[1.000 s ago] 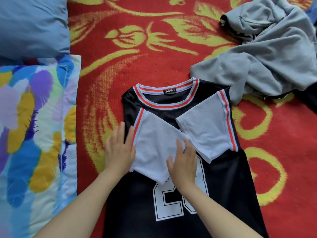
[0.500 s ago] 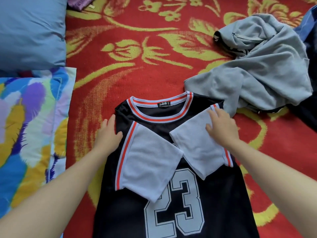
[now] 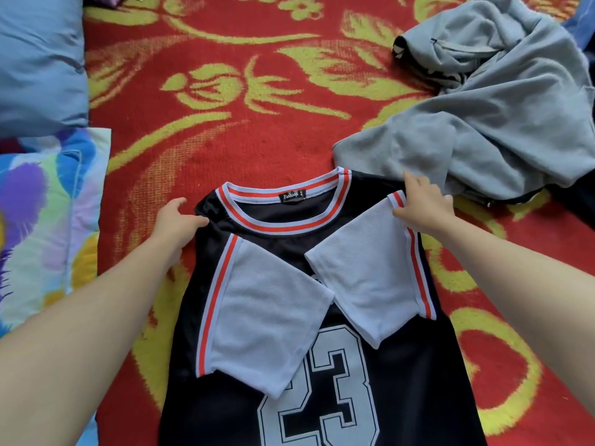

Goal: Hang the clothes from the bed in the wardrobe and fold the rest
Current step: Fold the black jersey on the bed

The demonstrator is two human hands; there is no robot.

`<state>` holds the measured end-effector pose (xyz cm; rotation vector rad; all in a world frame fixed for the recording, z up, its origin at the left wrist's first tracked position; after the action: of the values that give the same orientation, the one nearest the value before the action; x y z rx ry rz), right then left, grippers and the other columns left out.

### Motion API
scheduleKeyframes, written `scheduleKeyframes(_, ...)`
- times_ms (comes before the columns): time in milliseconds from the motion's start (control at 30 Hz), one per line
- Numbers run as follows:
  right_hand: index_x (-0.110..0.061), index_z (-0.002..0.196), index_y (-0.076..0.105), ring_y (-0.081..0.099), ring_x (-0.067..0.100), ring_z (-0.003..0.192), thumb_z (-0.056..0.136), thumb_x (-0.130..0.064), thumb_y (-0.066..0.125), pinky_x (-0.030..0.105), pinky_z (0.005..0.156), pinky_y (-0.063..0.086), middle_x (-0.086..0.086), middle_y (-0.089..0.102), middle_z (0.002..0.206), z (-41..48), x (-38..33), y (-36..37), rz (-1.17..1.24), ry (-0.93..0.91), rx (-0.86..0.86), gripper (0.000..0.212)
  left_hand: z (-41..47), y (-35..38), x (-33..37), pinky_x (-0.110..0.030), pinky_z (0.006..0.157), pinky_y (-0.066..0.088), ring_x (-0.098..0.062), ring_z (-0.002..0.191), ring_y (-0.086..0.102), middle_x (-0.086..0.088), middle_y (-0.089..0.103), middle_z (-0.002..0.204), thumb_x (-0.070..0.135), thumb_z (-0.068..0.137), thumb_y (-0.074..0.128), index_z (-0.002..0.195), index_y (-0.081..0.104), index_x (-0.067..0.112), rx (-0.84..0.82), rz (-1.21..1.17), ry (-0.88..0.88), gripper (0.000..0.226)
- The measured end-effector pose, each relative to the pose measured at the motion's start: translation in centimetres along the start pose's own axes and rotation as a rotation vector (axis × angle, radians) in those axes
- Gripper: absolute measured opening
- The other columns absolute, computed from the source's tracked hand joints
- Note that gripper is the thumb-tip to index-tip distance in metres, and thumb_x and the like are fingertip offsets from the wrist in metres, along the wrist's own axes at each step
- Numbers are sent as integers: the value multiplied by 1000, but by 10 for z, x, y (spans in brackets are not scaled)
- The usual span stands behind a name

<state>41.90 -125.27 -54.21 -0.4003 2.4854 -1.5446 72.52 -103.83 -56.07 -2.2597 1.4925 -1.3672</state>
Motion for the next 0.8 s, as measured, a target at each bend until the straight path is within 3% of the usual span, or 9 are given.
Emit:
scheduleKeyframes(67, -14, 133, 42, 42, 34, 118, 91, -24, 51, 44, 94, 31, 17, 42, 130, 4, 1, -3, 14, -3, 73, 44, 3, 1, 4, -29, 87, 37, -27, 116, 52, -15, 54, 126, 3, 84, 65, 131, 49, 6, 31, -67, -18, 50)
scheduleKeyframes(133, -15, 120, 57, 44, 35, 114, 92, -26, 53, 43, 93, 32, 17, 47, 122, 7, 2, -7, 47, -6, 118, 31, 3, 1, 9, -23, 75, 38, -20, 93, 57, -9, 60, 105, 2, 84, 65, 114, 58, 7, 39, -131, -20, 32)
scheduleKeyframes(233, -12, 109, 65, 47, 37, 109, 89, -24, 61, 44, 91, 35, 17, 51, 115, 10, 10, -15, 131, -42, 141, 23, 4, -10, 14, -21, 65, 41, -9, 70, 52, -2, 57, 78, -1, 82, 66, 89, 61, 10, 7, -202, 33, 14)
scheduleKeyframes(300, -6, 100, 66, 50, 35, 101, 85, -19, 65, 37, 78, 38, 17, 54, 106, 9, 22, -22, 224, -88, 164, 19, 6, -25, 15, -21, 63, 42, -11, 69, 55, -2, 58, 75, -2, 81, 66, 75, 60, 12, -29, -211, 97, 17)
scheduleKeyframes(400, -3, 91, 65, 53, 24, 83, 81, -10, 67, 28, 60, 27, 8, 57, 84, -1, 43, -29, 385, -149, 192, 12, 3, -48, 12, -23, 66, 42, -13, 68, 56, 1, 63, 67, -1, 81, 66, 72, 61, 17, -80, -179, 195, 20)
scheduleKeyframes(500, -2, 88, 64, 50, 3, 56, 80, -2, 67, 10, 46, 32, -2, 54, 65, -24, 57, -32, 577, -188, 158, 8, -10, -65, 7, -17, 67, 48, -4, 65, 63, 13, 67, 60, 0, 82, 64, 64, 72, 19, -182, -188, 259, 28)
scheduleKeyframes(600, -6, 83, 64, 51, -9, 50, 79, 1, 68, 8, 50, 34, -6, 57, 66, -51, 65, -35, 629, -265, 145, 9, -30, -81, -1, -11, 64, 52, -1, 64, 65, 9, 71, 66, 2, 78, 65, 67, 76, 25, -259, -179, 311, 29)
scheduleKeyframes(733, -15, 80, 63, 52, -7, 73, 75, 5, 70, 23, 74, 36, 3, 67, 83, -95, 83, -35, 600, -341, 165, 22, -74, -103, -23, -10, 71, 51, -1, 72, 67, 7, 73, 74, 13, 64, 70, 75, 77, 28, -306, -120, 357, 20)
scheduleKeyframes(800, -22, 75, 61, 50, -6, 81, 71, 10, 70, 16, 77, 35, -4, 69, 85, -118, 93, -31, 606, -364, 176, 33, -97, -108, -35, -7, 72, 50, 2, 73, 66, 9, 73, 74, 11, 61, 67, 75, 77, 31, -320, -88, 370, 26)
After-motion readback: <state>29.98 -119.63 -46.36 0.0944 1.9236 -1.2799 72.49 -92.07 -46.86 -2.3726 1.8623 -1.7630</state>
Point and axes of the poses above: each hand's wrist, its own z-axis towards the middle knuckle, its own y-axis out of the palm, x = y × z, the point moved 1 cm from there along z, towards the middle knuckle
